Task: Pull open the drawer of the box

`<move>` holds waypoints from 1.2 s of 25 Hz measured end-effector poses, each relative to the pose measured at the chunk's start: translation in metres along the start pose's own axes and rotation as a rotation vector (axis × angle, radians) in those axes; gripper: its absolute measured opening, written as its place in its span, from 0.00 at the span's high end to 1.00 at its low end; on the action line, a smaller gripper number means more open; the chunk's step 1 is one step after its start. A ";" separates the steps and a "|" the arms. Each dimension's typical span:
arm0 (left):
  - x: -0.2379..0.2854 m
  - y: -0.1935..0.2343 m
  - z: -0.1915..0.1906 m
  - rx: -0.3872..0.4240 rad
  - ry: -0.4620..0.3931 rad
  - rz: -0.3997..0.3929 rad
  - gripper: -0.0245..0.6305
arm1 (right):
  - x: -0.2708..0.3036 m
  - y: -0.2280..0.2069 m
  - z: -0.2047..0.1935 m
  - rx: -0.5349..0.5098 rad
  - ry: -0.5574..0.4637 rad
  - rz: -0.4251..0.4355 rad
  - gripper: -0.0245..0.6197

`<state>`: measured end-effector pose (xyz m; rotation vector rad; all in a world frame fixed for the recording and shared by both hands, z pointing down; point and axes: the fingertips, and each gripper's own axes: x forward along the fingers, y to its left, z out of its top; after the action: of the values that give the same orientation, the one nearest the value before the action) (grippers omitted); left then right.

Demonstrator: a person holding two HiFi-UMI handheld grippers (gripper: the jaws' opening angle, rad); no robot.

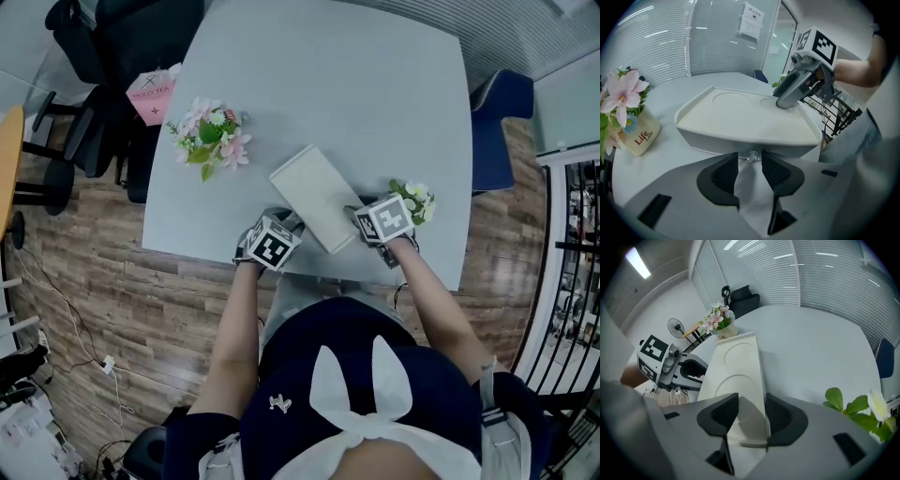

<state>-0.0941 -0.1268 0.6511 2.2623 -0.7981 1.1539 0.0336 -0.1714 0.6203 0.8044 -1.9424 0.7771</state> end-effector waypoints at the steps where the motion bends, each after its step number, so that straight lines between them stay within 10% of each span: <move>1: 0.000 0.000 0.000 0.006 0.003 -0.004 0.70 | 0.000 0.000 0.000 0.000 -0.002 -0.001 0.67; 30: 0.005 -0.003 -0.006 0.019 -0.019 0.058 0.84 | 0.002 -0.001 0.001 -0.002 -0.012 0.000 0.67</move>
<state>-0.0928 -0.1227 0.6582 2.2828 -0.8686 1.1730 0.0331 -0.1728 0.6216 0.8098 -1.9536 0.7722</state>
